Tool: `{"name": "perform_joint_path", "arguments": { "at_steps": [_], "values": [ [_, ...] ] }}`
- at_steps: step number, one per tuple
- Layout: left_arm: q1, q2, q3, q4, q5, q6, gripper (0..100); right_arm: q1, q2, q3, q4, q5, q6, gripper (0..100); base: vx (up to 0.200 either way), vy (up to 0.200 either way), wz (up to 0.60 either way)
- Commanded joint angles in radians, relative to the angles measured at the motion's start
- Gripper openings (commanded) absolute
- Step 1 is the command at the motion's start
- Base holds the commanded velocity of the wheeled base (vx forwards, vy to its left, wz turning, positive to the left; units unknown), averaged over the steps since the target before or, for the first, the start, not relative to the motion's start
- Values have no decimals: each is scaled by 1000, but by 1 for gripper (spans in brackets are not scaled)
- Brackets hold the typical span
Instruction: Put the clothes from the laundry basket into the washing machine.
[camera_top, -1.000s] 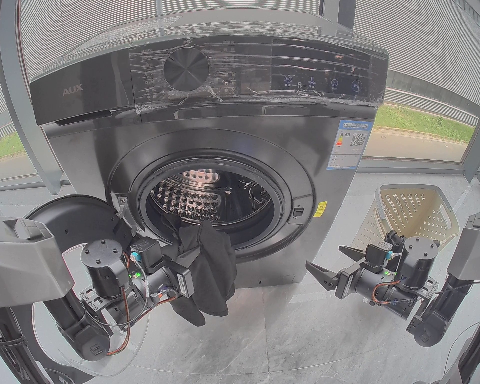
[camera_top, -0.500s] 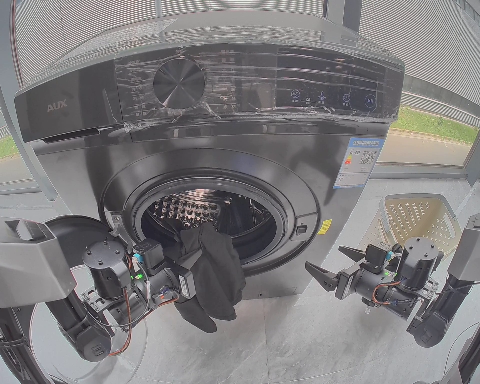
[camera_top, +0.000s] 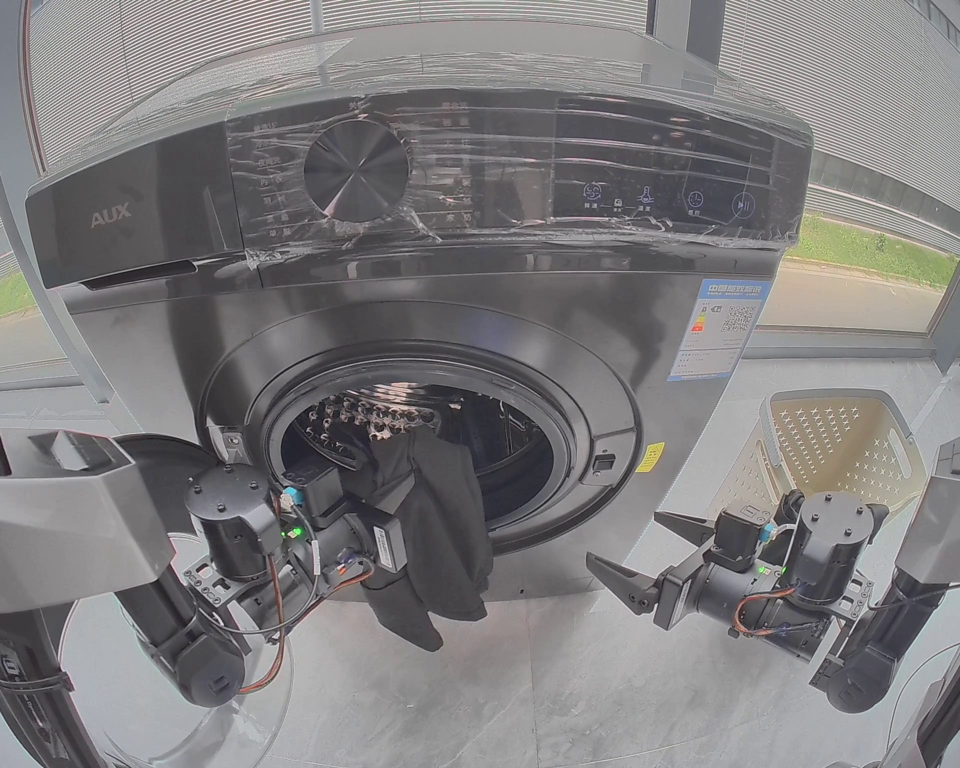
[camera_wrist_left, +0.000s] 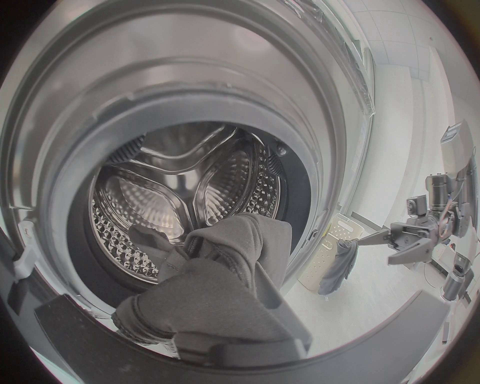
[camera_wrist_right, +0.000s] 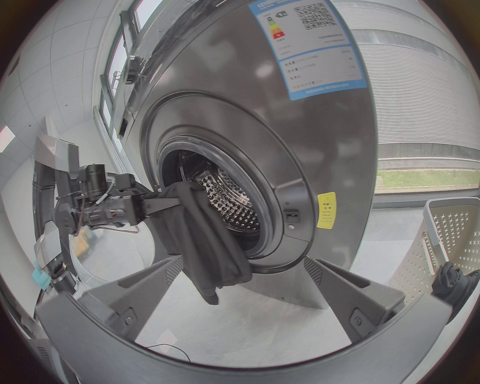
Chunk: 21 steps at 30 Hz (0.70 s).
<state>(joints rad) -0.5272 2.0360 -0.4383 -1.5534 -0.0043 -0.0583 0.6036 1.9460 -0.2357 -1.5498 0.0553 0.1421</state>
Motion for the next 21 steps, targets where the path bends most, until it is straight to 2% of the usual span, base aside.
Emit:
{"name": "perform_joint_path", "arguments": {
  "at_steps": [1, 4, 7, 8, 9, 13, 17, 21],
  "values": [
    [1, 135, -119, -4, -5, -9, 0, 53, -9, 12, -1, -2, 1, 100, 0, 0, 0],
    [3, 210, -212, -4, 0, -26, 0, 64, -15, 13, -1, -2, 1, 100, 0, 0, 0],
    [4, 256, -293, -4, 4, -60, 0, 67, -21, 13, -1, -2, 1, 100, 0, 0, 0],
    [7, 277, -342, -4, 13, -84, 0, 65, -24, 13, 0, -2, 1, 100, 0, 0, 0],
    [9, 288, -381, 1, 20, -95, 0, 67, -27, 15, 0, -2, -1, 100, 0, 0, 0],
    [41, 363, -551, 29, 29, -92, 0, 67, -27, 18, 0, -2, -1, 100, 0, 0, 0],
    [76, 385, -593, 107, 33, -90, 0, 70, -27, 18, 0, -2, -1, 100, 0, 0, 0],
    [79, 383, -645, 196, 32, -92, 0, 76, -27, 18, 0, -2, -1, 100, 0, 0, 0]
  ]
}}
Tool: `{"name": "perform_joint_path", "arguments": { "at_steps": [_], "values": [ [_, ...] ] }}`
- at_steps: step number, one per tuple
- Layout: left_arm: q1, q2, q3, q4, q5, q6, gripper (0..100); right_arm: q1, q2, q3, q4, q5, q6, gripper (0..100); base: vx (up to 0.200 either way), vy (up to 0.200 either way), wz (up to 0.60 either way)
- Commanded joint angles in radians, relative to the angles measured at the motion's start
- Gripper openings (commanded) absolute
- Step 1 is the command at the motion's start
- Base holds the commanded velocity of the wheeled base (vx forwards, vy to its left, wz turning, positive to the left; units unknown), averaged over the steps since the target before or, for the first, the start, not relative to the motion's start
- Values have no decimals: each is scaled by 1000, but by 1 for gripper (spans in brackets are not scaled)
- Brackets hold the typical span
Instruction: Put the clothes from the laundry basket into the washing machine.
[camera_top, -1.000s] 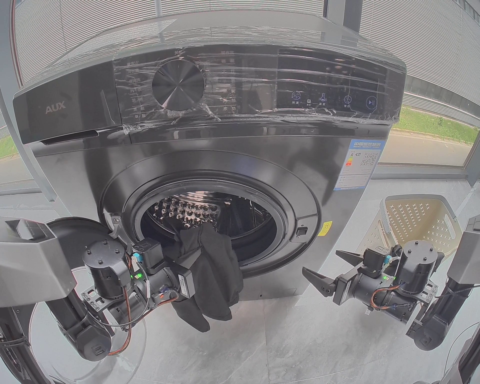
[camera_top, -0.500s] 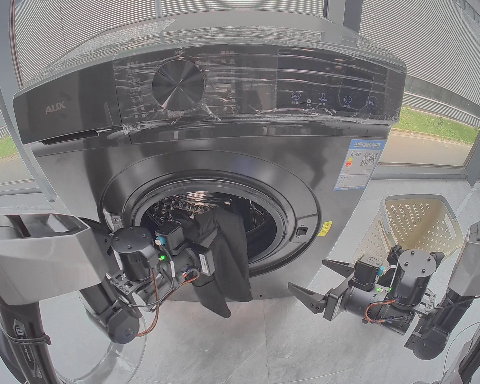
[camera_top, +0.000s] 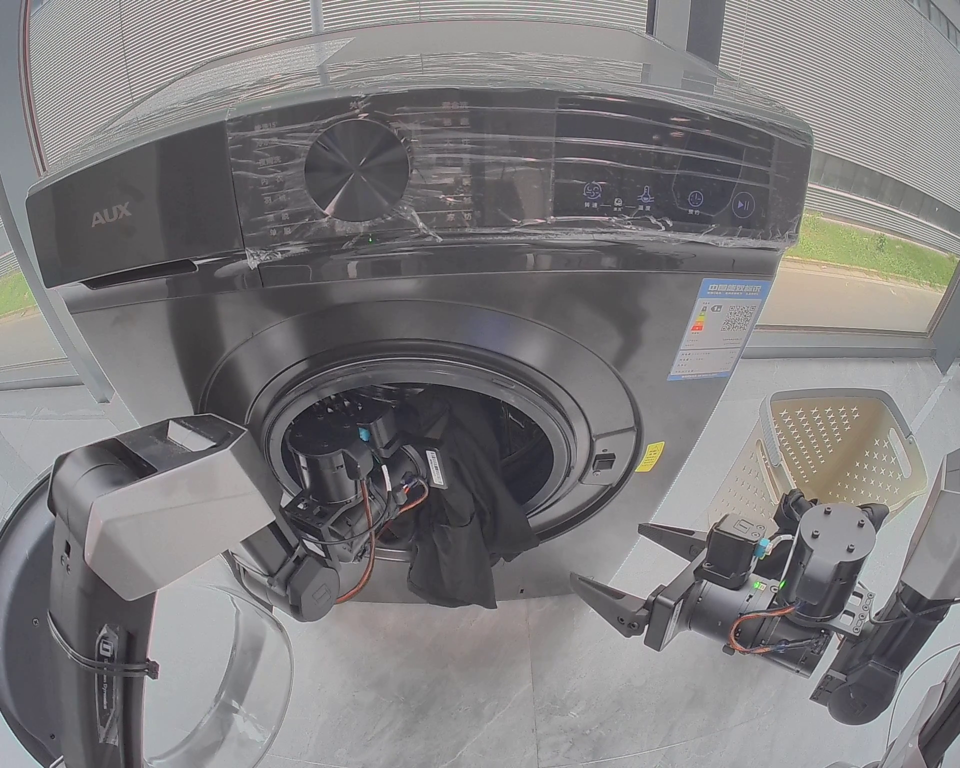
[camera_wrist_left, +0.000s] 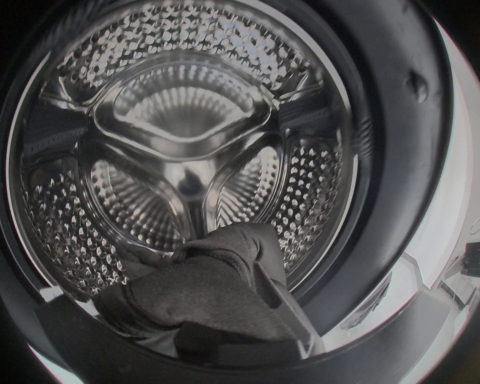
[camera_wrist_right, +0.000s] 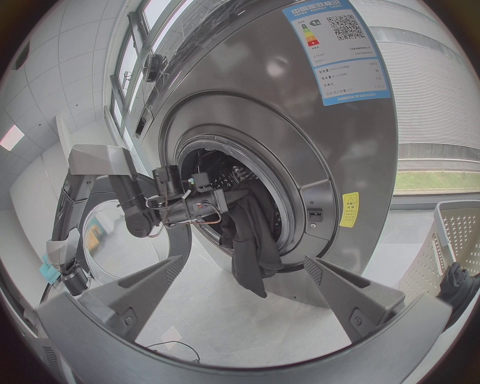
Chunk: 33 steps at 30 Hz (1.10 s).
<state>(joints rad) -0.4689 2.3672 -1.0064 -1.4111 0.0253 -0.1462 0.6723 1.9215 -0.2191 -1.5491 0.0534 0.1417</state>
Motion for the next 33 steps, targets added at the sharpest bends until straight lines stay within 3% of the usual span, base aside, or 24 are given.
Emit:
{"name": "perform_joint_path", "arguments": {
  "at_steps": [1, 7, 12, 18, 26, 33],
  "values": [
    [21, 52, -93, 70, 2, -3, 0, 7, -2, 1, 0, 0, -1, 100, 0, 0, 0],
    [19, 66, -170, 202, 5, -1, 0, 9, 2, 3, 0, 0, -1, 100, 0, 0, 0],
    [33, 150, -342, 317, 7, 34, 0, 12, 2, 3, 0, 0, -1, 100, 0, 0, 0],
    [39, 231, -526, 422, 11, 37, 0, 10, 1, 3, 0, 0, 1, 100, 0, 0, 0],
    [59, 305, -681, 460, 67, 34, 0, 10, 2, 3, 0, 2, 1, 100, 0, 0, 0],
    [73, 296, -683, 458, 79, 33, 0, 10, 5, 3, 0, 2, -1, 100, 0, 0, 0]
  ]
}}
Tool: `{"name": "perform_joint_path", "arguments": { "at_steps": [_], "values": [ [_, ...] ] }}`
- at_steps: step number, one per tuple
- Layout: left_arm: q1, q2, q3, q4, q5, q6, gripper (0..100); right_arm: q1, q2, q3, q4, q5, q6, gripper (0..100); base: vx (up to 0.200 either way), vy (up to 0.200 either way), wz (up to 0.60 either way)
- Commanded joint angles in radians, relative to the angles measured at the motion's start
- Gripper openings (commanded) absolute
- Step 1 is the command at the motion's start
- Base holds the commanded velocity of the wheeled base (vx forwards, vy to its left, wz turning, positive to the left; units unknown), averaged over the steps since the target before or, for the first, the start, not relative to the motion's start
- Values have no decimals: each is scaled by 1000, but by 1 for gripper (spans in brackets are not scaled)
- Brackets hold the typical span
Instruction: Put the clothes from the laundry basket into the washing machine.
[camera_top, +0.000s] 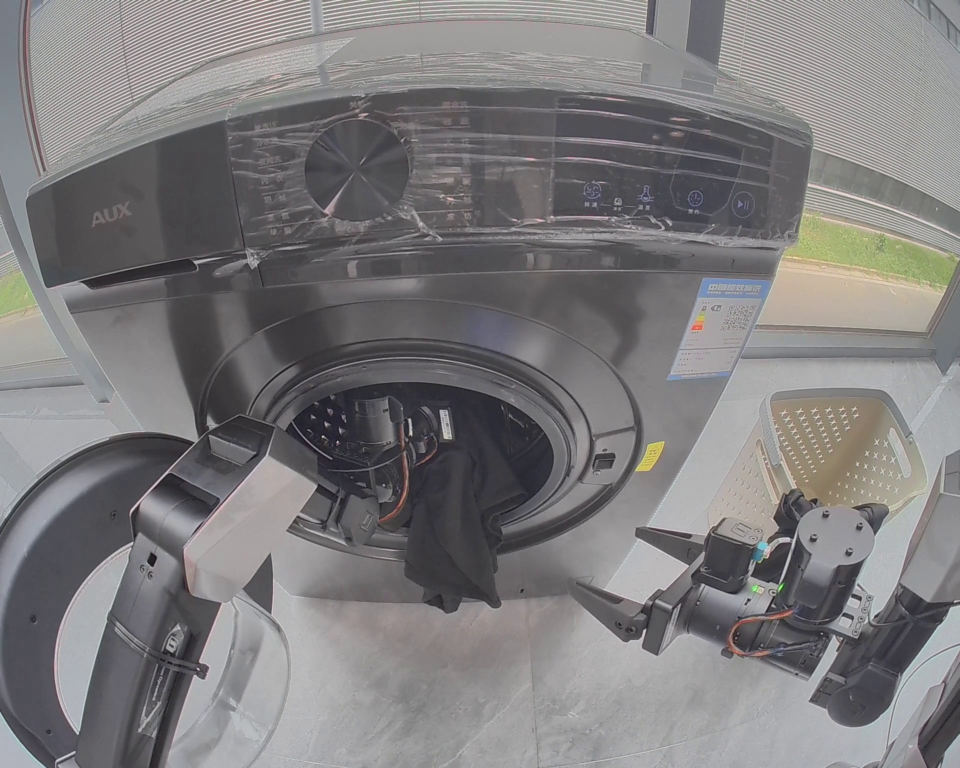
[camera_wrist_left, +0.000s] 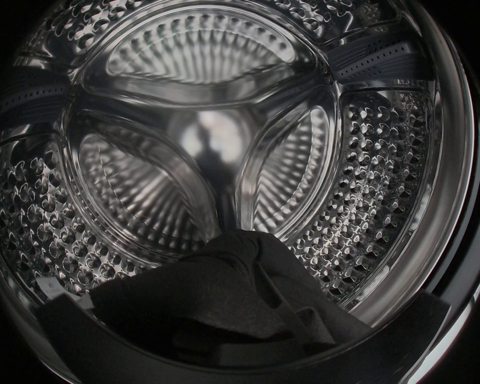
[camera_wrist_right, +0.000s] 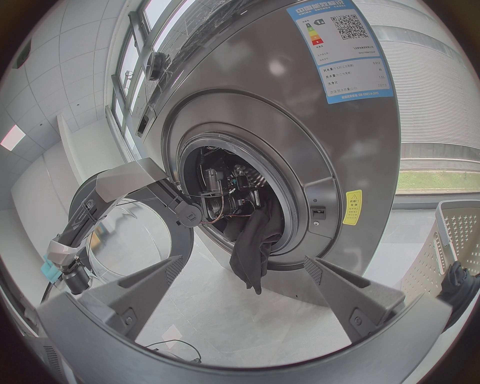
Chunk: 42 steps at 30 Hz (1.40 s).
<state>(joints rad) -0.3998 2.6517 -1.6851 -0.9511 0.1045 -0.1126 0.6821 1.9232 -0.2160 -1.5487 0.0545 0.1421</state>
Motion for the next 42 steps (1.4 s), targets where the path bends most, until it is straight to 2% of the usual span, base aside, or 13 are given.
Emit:
{"name": "perform_joint_path", "arguments": {
  "at_steps": [1, 2, 6, 12, 14, 17, 20, 31, 34, 35, 42],
  "values": [
    [4, 10, -1, -3, 0, -1, 0, 0, 3, -2, -1, 1, 1, 100, 0, 0, 0],
    [4, 8, 1, -3, 0, -1, 100, 0, 5, 0, -1, 1, 1, 100, 0, 0, 0],
    [-2, -6, 27, -6, 0, -6, 100, 0, 5, 0, -1, 1, -1, 100, 0, 0, 0],
    [-27, -99, 173, 29, -22, -4, 100, -1, 2, -2, -1, 1, -1, 100, 0, 0, 0],
    [-45, -154, 254, 58, -55, -2, 100, -4, 2, -3, -1, 2, -1, 100, 0, 0, 0],
    [-54, -184, 288, 80, -72, -4, 100, -4, 0, -3, -1, 2, -1, 100, 0, 0, 0],
    [-76, -226, 364, 152, -111, -2, 100, -1, 0, -2, -1, 2, -1, 100, 0, 0, 0],
    [-71, -131, 352, 153, -117, 11, 100, 0, 5, -2, -1, 2, -1, 100, 0, 0, 0],
    [-63, -107, 341, 150, -115, 31, 100, 0, 7, -2, -1, 2, 1, 100, 0, 0, 0],
    [-62, -102, 338, 150, -115, 36, 0, 0, 7, -2, -1, 2, -1, 100, 0, 0, 0],
    [-57, -98, 338, 140, -118, 31, 0, 0, 5, -2, -1, 2, 1, 100, 0, 0, 0]
  ]
}}
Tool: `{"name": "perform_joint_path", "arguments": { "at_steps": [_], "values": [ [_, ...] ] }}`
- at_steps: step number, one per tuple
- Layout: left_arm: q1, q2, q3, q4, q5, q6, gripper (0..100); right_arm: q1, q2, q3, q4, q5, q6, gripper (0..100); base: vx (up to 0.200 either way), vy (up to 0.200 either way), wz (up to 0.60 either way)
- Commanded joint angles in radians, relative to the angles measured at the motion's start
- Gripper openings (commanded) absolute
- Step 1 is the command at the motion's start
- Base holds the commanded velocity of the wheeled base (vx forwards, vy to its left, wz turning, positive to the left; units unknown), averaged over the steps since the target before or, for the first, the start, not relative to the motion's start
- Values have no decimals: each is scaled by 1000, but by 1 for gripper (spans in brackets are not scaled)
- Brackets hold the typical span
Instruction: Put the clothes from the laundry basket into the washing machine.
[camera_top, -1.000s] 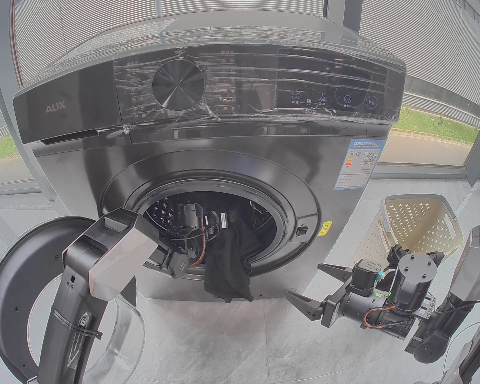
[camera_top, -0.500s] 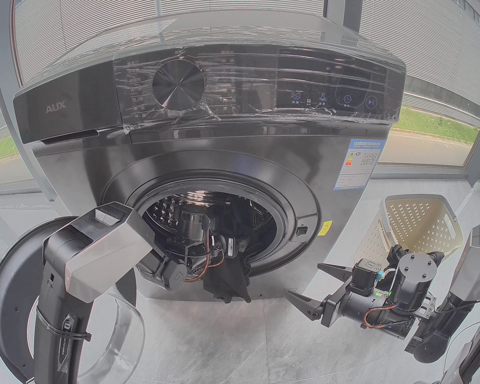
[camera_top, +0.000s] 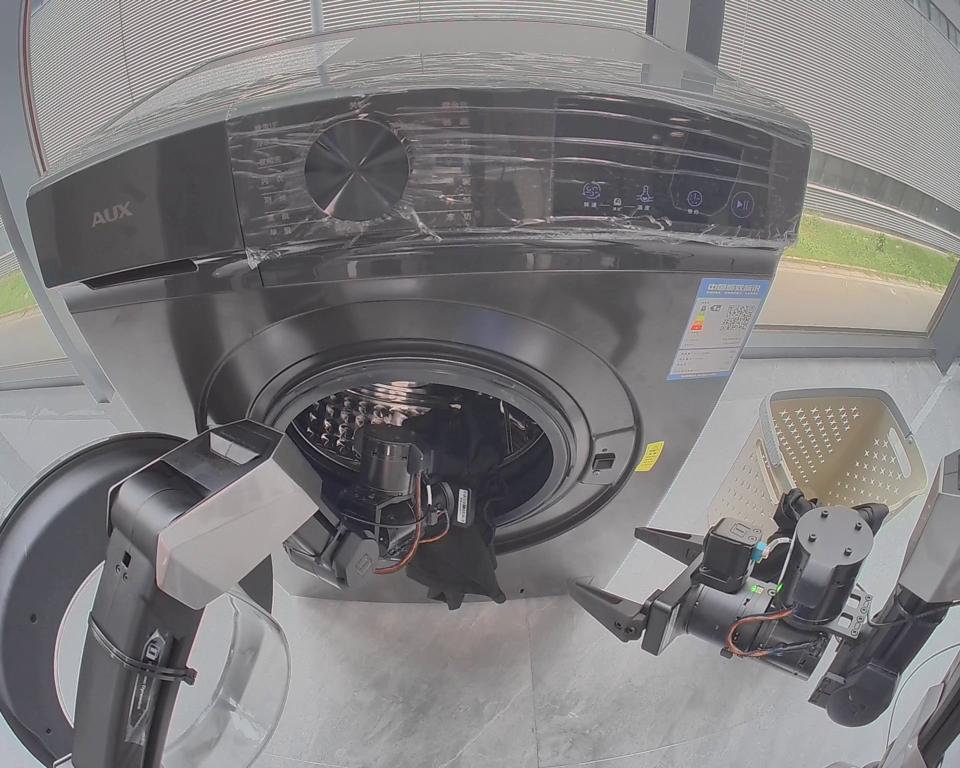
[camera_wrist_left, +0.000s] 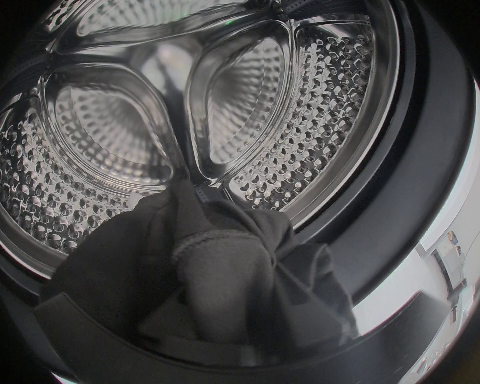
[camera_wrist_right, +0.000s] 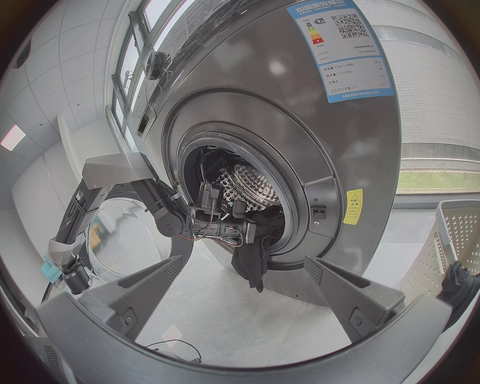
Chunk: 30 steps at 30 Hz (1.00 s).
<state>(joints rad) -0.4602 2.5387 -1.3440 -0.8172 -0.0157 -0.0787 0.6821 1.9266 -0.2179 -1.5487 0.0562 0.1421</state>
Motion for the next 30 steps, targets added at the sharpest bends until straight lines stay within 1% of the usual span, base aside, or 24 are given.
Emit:
{"name": "perform_joint_path", "arguments": {
  "at_steps": [1, 5, 6, 10, 12, 15, 18, 19, 22, 24, 29, 30],
  "values": [
    [5, 12, -9, -5, 2, -6, 0, 0, 2, 0, -1, 1, 1, 100, 0, 0, 0],
    [20, 9, -81, -30, 17, -15, 0, 0, 0, 0, -1, 1, -1, 100, 0, 0, 0],
    [25, 9, -98, -33, 25, -21, 0, 2, 0, 0, -1, 1, -1, 100, 0, 0, 0],
    [46, 18, -208, -56, 85, -65, 0, 2, -1, -1, -1, 1, -1, 100, 0, 0, 0],
    [54, 29, -248, -63, 103, -87, 0, 0, 0, -1, -1, 1, -1, 100, 0, 0, 0],
    [60, 38, -279, -72, 111, -95, 0, 0, 0, -1, -1, 1, -1, 100, 0, 0, 0],
    [63, 38, -273, -82, 109, -96, 0, 0, 0, -1, -1, 1, 1, 100, 0, 0, 0],
    [63, 38, -270, -83, 111, -95, 100, 0, 0, -1, -2, 1, -1, 100, 0, 0, 0],
    [63, 38, -268, -83, 111, -96, 100, 0, 0, -1, -1, 1, 1, 100, 0, 0, 0],
    [60, 35, -247, -83, 109, -102, 100, 0, 2, -1, -2, 1, -1, 100, 0, 0, 0],
    [32, -14, -119, -76, 85, -101, 100, 0, 0, 3, -2, 1, 1, 100, 0, 0, 0],
    [32, -14, -119, -76, 85, -101, 100, 0, 0, 3, -2, 1, 1, 100, 0, 0, 0]
  ]
}}
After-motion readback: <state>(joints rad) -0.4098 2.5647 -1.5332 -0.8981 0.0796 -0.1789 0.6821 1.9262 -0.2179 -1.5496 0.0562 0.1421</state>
